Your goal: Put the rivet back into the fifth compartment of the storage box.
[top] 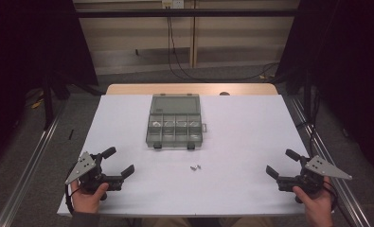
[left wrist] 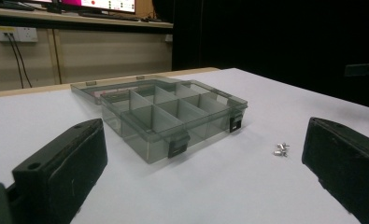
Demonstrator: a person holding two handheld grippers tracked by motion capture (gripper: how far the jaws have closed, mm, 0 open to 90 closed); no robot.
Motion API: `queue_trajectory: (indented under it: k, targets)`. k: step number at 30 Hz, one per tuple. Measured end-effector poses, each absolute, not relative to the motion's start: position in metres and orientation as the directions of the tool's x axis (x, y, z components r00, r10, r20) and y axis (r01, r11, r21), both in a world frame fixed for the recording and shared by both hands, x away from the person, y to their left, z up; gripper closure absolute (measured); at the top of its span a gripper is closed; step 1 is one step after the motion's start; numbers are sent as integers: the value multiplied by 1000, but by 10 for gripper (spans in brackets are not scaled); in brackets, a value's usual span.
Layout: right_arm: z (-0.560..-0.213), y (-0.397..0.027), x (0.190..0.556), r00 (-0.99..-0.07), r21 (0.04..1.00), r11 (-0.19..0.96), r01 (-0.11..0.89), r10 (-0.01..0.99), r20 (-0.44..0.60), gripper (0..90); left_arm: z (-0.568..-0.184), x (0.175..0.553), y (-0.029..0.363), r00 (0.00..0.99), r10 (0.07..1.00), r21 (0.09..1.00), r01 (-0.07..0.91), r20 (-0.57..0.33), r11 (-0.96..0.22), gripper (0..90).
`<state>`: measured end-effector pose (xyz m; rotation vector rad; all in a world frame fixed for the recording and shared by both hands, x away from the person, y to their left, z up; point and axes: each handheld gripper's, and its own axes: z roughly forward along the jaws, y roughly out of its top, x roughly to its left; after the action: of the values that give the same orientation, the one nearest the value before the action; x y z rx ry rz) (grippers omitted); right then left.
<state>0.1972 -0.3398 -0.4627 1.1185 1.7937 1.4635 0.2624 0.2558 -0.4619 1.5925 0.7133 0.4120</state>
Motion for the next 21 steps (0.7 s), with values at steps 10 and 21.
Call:
queue_trajectory:
  k: [10, 21]
  targets:
    - [-462, -339, 196, -496, 968, 53, 247, 865, 79, 4, -462, 269, 235, 761, 631, 970, 235, -149, -54, 0]
    - [-462, -340, 193, -495, 968, 49, 246, 865, 82, 5, -461, 278, 209, 762, 631, 966, 248, -148, -73, 0]
